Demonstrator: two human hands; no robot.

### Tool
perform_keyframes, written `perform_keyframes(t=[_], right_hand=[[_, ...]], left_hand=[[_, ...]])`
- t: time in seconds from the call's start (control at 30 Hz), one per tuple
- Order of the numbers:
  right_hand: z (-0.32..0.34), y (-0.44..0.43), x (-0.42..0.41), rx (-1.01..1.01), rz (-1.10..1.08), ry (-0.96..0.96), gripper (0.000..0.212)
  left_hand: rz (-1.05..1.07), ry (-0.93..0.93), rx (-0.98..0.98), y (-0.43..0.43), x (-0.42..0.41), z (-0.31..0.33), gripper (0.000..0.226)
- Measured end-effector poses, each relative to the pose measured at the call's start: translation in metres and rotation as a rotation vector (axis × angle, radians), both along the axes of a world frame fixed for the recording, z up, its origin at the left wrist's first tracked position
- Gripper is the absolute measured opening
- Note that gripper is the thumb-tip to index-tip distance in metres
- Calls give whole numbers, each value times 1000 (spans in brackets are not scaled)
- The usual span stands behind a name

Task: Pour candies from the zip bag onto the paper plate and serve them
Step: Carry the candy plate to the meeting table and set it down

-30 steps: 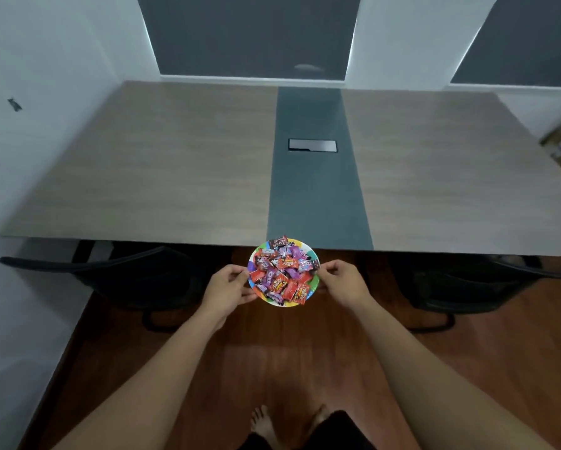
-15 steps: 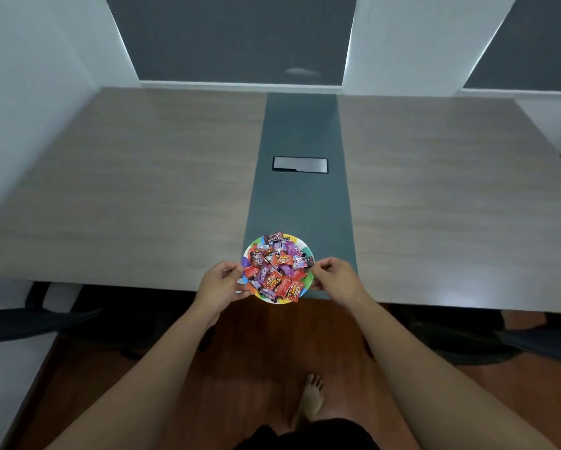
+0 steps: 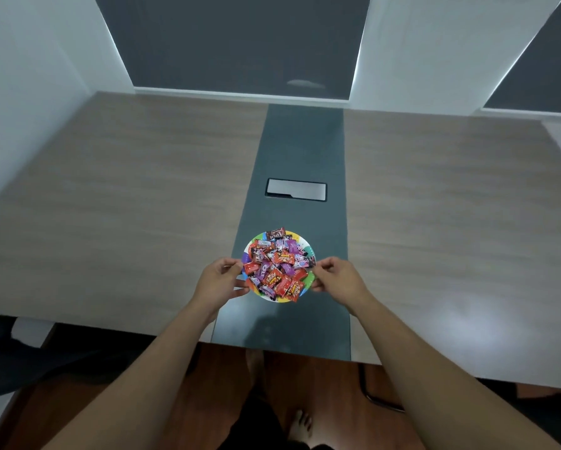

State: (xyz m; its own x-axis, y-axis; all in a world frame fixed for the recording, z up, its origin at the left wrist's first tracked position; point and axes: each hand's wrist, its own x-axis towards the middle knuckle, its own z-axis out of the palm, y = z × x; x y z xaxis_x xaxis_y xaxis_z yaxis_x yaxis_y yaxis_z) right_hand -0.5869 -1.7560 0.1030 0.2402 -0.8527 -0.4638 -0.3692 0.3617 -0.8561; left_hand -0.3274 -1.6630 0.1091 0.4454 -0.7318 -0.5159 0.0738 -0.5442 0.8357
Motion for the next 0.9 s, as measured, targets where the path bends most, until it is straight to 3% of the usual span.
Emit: perform_keyframes(t=[0.5,0.9], right_hand=[[-32,-173,56,42,-95,117,25],[-68,-266,85,66,-162,184,10]], left_hand=[[-166,-9,15,-202,65,-32,18],[-250,-38,85,-313,93,-72,16]])
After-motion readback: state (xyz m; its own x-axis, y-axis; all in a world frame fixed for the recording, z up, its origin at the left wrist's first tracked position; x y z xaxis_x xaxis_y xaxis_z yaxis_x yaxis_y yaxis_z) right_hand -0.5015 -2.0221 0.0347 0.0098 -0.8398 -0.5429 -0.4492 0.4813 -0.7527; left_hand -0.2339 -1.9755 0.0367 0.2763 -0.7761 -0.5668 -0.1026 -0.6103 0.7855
